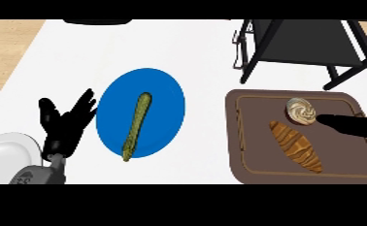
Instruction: Pick the cupcake from the tray and place it in the tiered shelf
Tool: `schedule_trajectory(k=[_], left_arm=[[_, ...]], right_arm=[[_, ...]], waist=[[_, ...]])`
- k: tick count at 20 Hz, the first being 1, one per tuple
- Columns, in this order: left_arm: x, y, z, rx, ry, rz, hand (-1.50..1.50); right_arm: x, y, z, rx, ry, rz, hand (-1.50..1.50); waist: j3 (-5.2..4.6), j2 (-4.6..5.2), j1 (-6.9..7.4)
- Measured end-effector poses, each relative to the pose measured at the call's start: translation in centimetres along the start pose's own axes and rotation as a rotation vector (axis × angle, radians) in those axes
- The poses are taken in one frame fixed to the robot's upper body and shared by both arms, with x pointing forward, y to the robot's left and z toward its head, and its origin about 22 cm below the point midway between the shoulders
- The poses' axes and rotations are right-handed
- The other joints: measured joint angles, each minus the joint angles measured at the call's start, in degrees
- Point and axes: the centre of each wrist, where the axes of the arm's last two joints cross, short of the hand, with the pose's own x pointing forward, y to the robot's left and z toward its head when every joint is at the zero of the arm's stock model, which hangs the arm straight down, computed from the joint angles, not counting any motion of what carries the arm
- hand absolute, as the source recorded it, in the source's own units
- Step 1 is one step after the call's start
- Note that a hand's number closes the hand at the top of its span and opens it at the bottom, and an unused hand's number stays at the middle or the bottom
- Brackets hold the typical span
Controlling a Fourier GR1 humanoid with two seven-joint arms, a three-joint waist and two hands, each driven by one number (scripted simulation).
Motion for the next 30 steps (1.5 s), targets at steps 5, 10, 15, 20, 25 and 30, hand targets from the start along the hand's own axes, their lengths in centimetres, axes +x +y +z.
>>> schedule_trajectory(k=[5,10,15,20,25,30], left_arm=[[-0.2,0.0,0.0,0.012,0.011,0.003,0.0],[-0.3,0.2,0.2,0.019,0.007,0.005,0.0],[-0.3,0.5,-0.2,0.025,0.017,0.009,0.0],[-0.2,0.6,-0.1,0.021,0.01,0.012,0.0],[-0.6,0.1,0.0,0.024,0.004,0.013,0.0],[-0.2,0.0,0.0,0.029,0.013,0.014,0.0]], right_arm=[[1.2,2.8,-0.5,0.044,0.023,0.067,-1.5],[1.3,5.0,-0.8,0.065,0.064,0.118,-1.5],[1.3,6.5,-1.2,0.045,0.088,0.159,-1.5],[1.5,8.1,-1.5,0.034,0.104,0.177,-1.5],[1.4,9.7,-1.7,0.035,0.128,0.201,-1.5],[1.1,10.6,-3.0,0.013,0.168,0.227,-1.5]], waist=[[0.06,-0.13,-0.45],[0.08,-0.29,-0.89],[0.14,-0.34,-1.38],[0.09,-0.34,-1.44],[0.17,-0.41,-1.59],[0.14,-0.34,-1.54]])
